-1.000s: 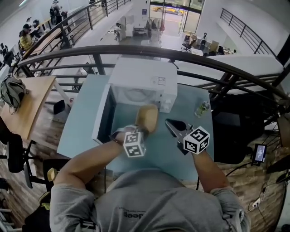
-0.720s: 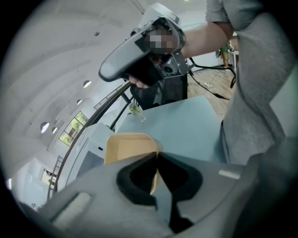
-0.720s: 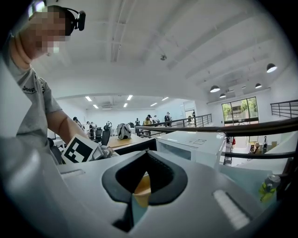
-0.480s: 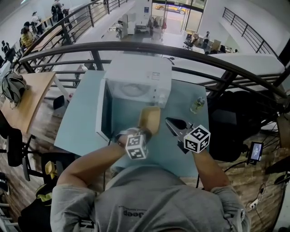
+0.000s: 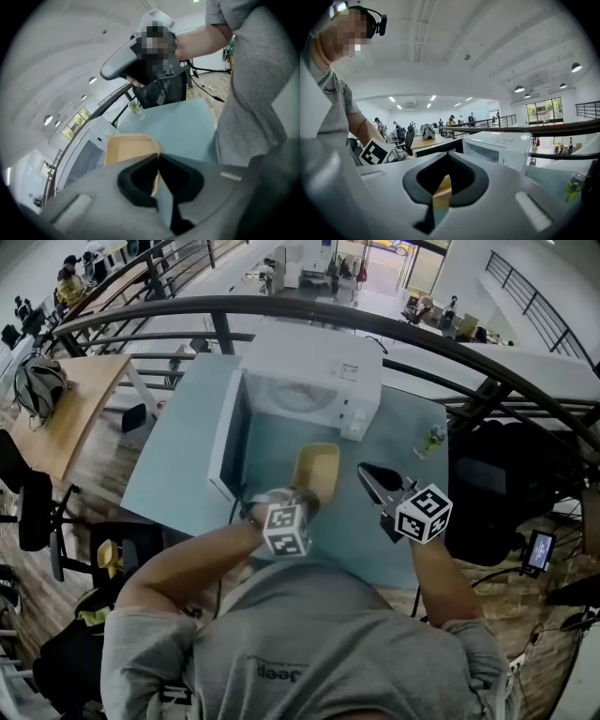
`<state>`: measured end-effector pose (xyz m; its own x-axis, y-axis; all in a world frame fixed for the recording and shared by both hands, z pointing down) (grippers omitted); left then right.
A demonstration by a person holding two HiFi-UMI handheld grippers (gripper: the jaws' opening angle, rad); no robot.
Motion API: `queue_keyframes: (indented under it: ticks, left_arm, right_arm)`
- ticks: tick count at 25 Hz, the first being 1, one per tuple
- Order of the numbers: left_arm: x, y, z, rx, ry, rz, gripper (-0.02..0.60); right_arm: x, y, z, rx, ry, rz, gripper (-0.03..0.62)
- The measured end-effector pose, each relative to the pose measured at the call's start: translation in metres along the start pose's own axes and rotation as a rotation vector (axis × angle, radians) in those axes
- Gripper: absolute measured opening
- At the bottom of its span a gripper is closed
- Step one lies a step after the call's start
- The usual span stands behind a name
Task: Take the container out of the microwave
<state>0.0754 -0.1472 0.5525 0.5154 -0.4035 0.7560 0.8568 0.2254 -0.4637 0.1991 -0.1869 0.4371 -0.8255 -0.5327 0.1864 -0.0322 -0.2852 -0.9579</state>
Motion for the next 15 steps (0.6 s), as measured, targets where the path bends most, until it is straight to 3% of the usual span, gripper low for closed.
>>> queue_keyframes:
  ticks: [10, 15]
  left_arm:
    - [-0.033, -0.039, 0.034, 0.017, -0.023, 0.057, 0.031]
    - [-0.054, -0.054, 0.058, 0.031, -0.086, 0.104, 0.031]
  right_arm:
    - [0.037, -0.009, -0.05, 0.016, -0.052, 0.003, 0.003]
    - [0.052, -0.013, -0.086, 0.032, -0.087, 0.01, 0.003]
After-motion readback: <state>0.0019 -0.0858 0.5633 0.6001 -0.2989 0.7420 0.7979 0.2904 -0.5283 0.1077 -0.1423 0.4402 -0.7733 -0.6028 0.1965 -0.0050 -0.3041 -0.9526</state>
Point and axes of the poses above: the fingertips, and each gripper's own axes: x forward along the fingers, z to its right, y out of its top, the point moved 5 cm from there along -x, backward along the fingers, and after that the axes turned 5 degrees about x, right-handed, at the moved point
